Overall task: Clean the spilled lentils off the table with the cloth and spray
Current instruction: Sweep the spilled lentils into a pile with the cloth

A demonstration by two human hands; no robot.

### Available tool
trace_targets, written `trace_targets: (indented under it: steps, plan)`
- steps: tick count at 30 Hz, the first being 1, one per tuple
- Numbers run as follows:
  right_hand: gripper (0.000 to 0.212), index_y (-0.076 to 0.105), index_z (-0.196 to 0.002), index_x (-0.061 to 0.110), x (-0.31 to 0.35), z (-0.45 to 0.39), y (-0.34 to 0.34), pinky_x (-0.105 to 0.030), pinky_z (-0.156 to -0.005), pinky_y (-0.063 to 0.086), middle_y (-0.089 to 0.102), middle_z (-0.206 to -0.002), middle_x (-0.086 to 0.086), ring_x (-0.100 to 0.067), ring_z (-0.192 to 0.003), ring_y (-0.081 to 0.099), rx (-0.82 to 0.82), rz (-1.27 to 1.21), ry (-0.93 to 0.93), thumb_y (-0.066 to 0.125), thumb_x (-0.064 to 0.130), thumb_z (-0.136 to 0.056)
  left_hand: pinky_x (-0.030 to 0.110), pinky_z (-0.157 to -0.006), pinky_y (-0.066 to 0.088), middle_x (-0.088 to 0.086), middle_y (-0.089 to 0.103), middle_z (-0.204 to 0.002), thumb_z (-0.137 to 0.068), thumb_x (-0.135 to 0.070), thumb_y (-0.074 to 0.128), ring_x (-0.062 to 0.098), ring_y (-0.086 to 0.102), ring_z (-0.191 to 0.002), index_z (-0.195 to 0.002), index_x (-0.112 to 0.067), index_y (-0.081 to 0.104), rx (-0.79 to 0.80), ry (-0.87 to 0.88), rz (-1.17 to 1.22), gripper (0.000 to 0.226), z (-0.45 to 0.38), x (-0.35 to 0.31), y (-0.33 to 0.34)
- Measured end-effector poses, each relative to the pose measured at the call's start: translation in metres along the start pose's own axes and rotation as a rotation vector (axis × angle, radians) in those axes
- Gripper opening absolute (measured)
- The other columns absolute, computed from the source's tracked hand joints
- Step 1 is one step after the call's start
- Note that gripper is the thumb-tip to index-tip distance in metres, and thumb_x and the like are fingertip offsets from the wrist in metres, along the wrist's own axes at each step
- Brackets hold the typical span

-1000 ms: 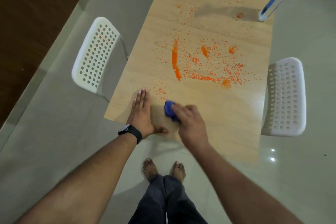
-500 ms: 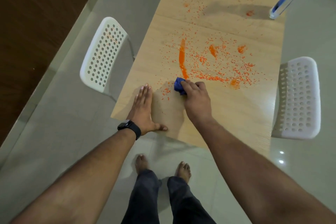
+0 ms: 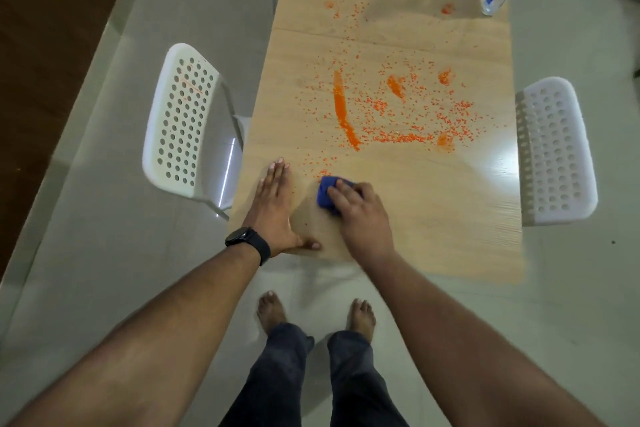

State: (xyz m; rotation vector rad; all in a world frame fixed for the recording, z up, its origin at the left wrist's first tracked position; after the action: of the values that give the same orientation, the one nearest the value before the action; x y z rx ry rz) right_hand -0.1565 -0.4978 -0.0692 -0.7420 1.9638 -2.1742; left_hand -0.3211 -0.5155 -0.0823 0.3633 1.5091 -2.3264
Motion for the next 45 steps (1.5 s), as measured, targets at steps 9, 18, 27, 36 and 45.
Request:
trace_targets:
  steps: [9, 18, 27, 36, 45]
  plan:
    - [0.057, 0.065, -0.139, 0.011, 0.032, 0.024, -0.025, -0.041, -0.090, 0.052, 0.065, -0.142, -0.006, -0.034, -0.112, 0.052, -0.177, -0.095, 0.060, 0.049, 0.002, -0.084, 0.037, -0.128, -0.010, 0.003, -0.029, -0.169, -0.038, -0.098, 0.072, 0.020, -0.026, -0.156, -0.162, -0.012, -0.022, 0.043, 0.066, -0.021, 0.177, 0.003, 0.032, -0.012]
    - [0.051, 0.068, -0.133, 0.012, 0.052, 0.010, 0.019, -0.048, -0.091, 0.055, 0.067, -0.139, -0.008, -0.038, -0.114, 0.057, -0.056, -0.030, 0.064, 0.056, 0.009, -0.084, 0.034, -0.126, -0.015, -0.004, -0.029, -0.167, -0.041, -0.091, 0.077, 0.018, -0.026, -0.156, -0.161, -0.012, -0.024, 0.066, 0.143, -0.035, 0.176, -0.009, 0.038, -0.014]
    - [0.065, 0.059, -0.145, 0.015, 0.031, -0.035, -0.024, -0.041, -0.093, 0.051, 0.061, -0.147, 0.000, -0.029, -0.116, 0.046, -0.178, -0.135, 0.260, 0.051, -0.005, -0.085, 0.037, -0.130, -0.005, 0.001, -0.014, -0.173, -0.034, -0.081, 0.090, 0.017, -0.016, -0.159, -0.161, -0.018, -0.024, 0.042, 0.110, 0.084, 0.182, -0.003, 0.059, -0.027]
    - [0.046, 0.068, -0.131, 0.011, 0.117, 0.027, 0.038, -0.048, -0.088, 0.056, 0.067, -0.139, -0.008, -0.034, -0.115, 0.050, -0.091, -0.031, -0.059, 0.063, 0.007, -0.085, 0.043, -0.131, 0.014, -0.004, -0.009, -0.174, -0.053, -0.050, 0.101, 0.014, -0.004, -0.160, -0.162, -0.019, -0.023, 0.055, 0.175, 0.162, 0.167, 0.003, 0.074, -0.033]
    - [0.061, 0.058, -0.147, 0.018, 0.047, -0.064, -0.002, -0.043, -0.094, 0.051, 0.060, -0.149, 0.002, -0.029, -0.117, 0.046, -0.156, -0.108, 0.378, 0.047, -0.003, -0.090, 0.033, -0.129, 0.005, -0.005, -0.012, -0.174, -0.036, -0.066, 0.099, 0.014, -0.005, -0.159, -0.164, -0.020, -0.015, 0.068, 0.176, 0.200, 0.177, -0.003, 0.078, -0.039]
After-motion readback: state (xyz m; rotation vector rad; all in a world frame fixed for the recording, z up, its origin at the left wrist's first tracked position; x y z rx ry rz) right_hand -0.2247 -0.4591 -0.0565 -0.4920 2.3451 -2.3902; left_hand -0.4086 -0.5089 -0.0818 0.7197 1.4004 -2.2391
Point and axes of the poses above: each hand's wrist, its own z-axis away from the middle knuckle, its own y-axis out of the palm, x = y × z, the point moved 9 cm from there along -z, towards the middle knuckle
